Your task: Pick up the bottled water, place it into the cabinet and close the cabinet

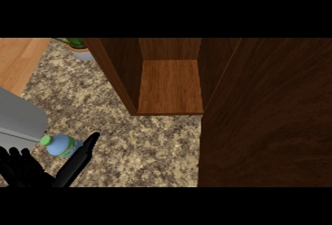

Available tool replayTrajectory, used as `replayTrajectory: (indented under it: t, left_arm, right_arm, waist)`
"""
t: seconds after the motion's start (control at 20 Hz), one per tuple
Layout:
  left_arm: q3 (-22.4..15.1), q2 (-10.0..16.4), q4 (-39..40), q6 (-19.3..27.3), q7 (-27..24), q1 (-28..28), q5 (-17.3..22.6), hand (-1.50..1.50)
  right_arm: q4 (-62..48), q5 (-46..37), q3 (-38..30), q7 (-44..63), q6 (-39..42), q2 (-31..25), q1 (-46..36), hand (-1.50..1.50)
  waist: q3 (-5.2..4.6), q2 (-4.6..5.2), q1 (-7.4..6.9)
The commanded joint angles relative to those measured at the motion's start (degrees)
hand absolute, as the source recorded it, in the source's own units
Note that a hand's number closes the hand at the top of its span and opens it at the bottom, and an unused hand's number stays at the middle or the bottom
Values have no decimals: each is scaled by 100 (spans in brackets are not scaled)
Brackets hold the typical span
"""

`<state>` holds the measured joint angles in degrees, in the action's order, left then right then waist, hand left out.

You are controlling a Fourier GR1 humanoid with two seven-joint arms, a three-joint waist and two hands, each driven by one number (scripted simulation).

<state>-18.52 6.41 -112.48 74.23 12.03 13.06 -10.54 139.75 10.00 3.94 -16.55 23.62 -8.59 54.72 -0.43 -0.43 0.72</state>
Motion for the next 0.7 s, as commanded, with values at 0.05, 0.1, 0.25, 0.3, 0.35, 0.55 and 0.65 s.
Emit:
replayTrajectory:
  t: [0.05, 0.1, 0.25, 0.3, 0.35, 0.55, 0.65]
  left_arm:
    - [411, -144, 308, -251, -774, -28, 829, -150]
    - [498, -217, 520, -344, -868, -111, 917, -150]
    - [804, -560, 916, -621, -1463, -276, 1306, -150]
    - [908, -573, 808, -805, -1617, -96, 1488, -150]
    - [1172, -531, 959, -997, -1718, -171, 1675, -150]
    - [1372, -634, 1176, -1417, -2670, 80, 2538, -150]
    - [1869, -637, 1532, -1771, -3130, -68, 2916, -150]
  right_arm:
    - [643, 487, -150, 14, 115, -49, 384, -150]
    - [894, 340, -114, -37, 130, -36, 618, -150]
    - [686, 357, -205, -132, 125, -59, 573, -150]
    - [952, 253, -57, -128, 149, -23, 798, -150]
    - [790, 395, -255, -223, 177, -83, 793, -150]
    - [863, 328, -225, -383, 244, -41, 1024, -150]
    - [824, 268, -233, -459, 294, -72, 1050, -150]
  waist:
    - [-6, -12, -38]
    - [-10, -15, 34]
    - [-15, 8, -1]
    - [-12, -6, -12]
    - [-16, 0, -12]
    - [-2, -2, -51]
    - [-2, 10, -52]
